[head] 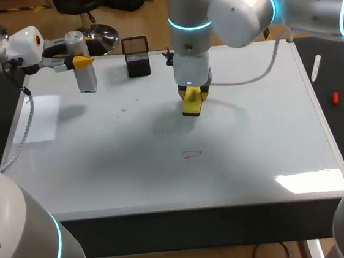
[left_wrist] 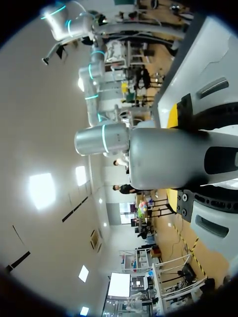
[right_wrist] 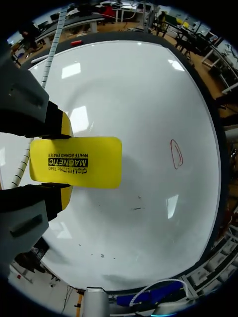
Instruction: Pick up the inspection probe, press it on each red-marked spot on the whiteboard one by one, put down the probe, pick up the eraser, and wipe off all the red marks.
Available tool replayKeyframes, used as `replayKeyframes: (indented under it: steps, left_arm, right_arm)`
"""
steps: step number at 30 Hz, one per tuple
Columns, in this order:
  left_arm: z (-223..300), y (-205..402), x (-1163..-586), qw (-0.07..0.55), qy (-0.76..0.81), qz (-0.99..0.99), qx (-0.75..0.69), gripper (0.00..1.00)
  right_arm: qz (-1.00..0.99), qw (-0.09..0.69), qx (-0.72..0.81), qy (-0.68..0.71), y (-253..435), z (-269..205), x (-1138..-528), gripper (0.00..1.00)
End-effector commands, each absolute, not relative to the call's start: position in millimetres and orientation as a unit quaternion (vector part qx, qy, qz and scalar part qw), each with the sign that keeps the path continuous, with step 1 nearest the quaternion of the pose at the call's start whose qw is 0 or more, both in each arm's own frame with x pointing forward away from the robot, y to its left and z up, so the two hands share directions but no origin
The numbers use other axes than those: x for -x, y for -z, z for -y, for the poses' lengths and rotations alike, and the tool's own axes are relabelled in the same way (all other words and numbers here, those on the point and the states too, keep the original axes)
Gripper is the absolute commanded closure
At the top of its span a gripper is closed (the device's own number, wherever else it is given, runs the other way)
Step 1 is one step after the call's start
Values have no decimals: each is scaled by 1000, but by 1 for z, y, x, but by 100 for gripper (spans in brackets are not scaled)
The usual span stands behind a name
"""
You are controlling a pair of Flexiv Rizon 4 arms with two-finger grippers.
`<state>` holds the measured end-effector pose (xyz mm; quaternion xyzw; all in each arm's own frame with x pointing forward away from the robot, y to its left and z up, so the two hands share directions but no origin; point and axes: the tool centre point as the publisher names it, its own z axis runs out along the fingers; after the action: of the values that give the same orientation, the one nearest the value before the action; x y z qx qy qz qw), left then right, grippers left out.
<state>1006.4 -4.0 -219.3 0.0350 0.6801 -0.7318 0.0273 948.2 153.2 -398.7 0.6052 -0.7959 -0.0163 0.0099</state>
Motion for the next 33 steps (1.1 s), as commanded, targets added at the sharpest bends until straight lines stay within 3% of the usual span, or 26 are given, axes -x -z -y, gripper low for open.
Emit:
replayKeyframes:
  steps: [1, 15, 33]
  left_arm:
    - [5, 217, -1004, 31, 731, -681, -33, 100]
    - [5, 217, -1004, 31, 731, -681, -33, 100]
    - [5, 217, -1004, 31, 731, -681, -33, 100]
  right_arm:
    - [795, 15, -607, 11, 405, -162, -953, 100]
    - [793, 16, -608, 13, 426, -168, -952, 100]
    - [814, 55, -578, 35, 466, -127, -947, 100]
